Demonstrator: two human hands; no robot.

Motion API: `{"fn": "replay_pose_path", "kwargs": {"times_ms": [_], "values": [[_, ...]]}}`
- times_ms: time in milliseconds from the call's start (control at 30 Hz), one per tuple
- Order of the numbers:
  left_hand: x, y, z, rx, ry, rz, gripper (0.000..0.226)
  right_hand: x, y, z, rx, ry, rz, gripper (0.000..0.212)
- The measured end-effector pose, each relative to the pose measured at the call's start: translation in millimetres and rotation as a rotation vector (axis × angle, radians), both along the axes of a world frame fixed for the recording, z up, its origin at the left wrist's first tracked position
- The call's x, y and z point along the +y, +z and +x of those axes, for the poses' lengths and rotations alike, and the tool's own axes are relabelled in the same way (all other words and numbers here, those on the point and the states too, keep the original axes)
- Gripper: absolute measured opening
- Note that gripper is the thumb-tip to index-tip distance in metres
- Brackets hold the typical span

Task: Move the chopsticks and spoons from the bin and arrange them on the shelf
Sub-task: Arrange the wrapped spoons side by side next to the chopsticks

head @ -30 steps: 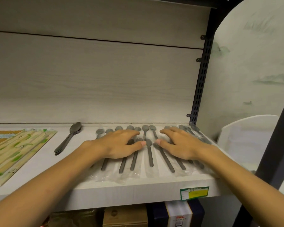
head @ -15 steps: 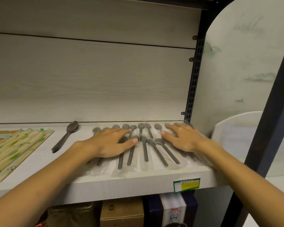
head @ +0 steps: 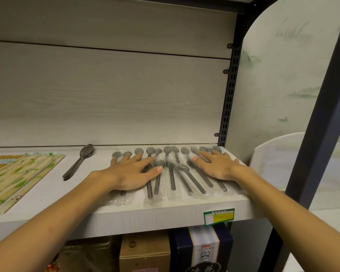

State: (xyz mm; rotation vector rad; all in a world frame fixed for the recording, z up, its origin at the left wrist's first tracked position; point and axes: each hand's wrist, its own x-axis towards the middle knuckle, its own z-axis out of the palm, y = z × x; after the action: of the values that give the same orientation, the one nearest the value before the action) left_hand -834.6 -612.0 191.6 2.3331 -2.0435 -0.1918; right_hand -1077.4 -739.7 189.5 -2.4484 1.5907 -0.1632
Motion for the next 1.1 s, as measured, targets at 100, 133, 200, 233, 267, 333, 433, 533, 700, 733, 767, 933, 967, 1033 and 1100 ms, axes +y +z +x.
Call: {"fn": "replay_pose_path", "kwargs": {"times_ms": [100, 133, 200, 233, 267, 333, 433, 533, 700, 733, 767, 933, 967, 1033, 1100], "values": [[6.0, 5.5, -0.9, 0.017, -0.042, -0.097, 0.073, 11.5, 7.5, -5.1, -0.004, 0.003, -0.052, 0.069], [9.0, 7.1, -2.8, 0.013, -0.075, -0.140, 0.075, 14.8, 8.9, -6.4, -0.009, 0.023, -0.080, 0.068], [16.0, 8.5, -11.9, 0.012, -0.159, -0.231, 0.081, 23.3, 10.6, -8.2, -0.020, 0.088, -0.103, 0.070], [18.9, 9.1, -19.3, 0.019, -0.203, -0.260, 0.079, 27.0, 9.7, -8.2, -0.016, 0.112, -0.092, 0.069], [21.9, 9.4, -27.6, 0.034, -0.240, -0.277, 0.072, 31.1, 8.6, -8.9, -0.004, 0.122, -0.067, 0.067], [25.3, 9.3, -44.0, 0.071, -0.297, -0.281, 0.062, 36.6, 6.3, -11.6, 0.029, 0.125, -0.028, 0.066], [25.9, 8.2, -59.2, 0.044, -0.356, -0.235, 0.068, 41.1, 5.4, -16.2, 0.038, 0.130, -0.028, 0.068], [22.4, 5.7, -61.2, 0.050, -0.333, -0.185, 0.072, 42.3, 3.1, -21.5, 0.082, 0.123, -0.010, 0.068], [22.2, 3.7, -61.0, 0.118, -0.228, -0.161, 0.048, 46.3, 2.0, -26.3, 0.080, 0.137, -0.014, 0.067], [23.0, 3.8, -62.8, 0.133, -0.222, -0.171, 0.046, 46.5, 2.3, -26.3, 0.075, 0.138, -0.021, 0.067], [24.3, 4.8, -65.0, 0.147, -0.219, -0.184, 0.045, 47.6, 3.1, -25.8, 0.072, 0.140, -0.036, 0.067], [47.3, 18.6, -55.2, 0.222, -0.148, -0.294, 0.047, 58.9, 13.0, -22.0, -0.062, 0.223, -0.317, 0.064], [54.6, 19.3, -46.2, 0.229, -0.119, -0.329, 0.048, 62.5, 15.3, -21.0, -0.103, 0.246, -0.383, 0.060], [70.2, 17.2, -24.6, 0.225, -0.072, -0.402, 0.051, 66.8, 16.7, -18.0, -0.146, 0.278, -0.483, 0.055], [87.1, 15.4, -4.3, 0.189, -0.014, -0.461, 0.048, 72.2, 18.1, -11.9, -0.161, 0.287, -0.548, 0.054]]}}
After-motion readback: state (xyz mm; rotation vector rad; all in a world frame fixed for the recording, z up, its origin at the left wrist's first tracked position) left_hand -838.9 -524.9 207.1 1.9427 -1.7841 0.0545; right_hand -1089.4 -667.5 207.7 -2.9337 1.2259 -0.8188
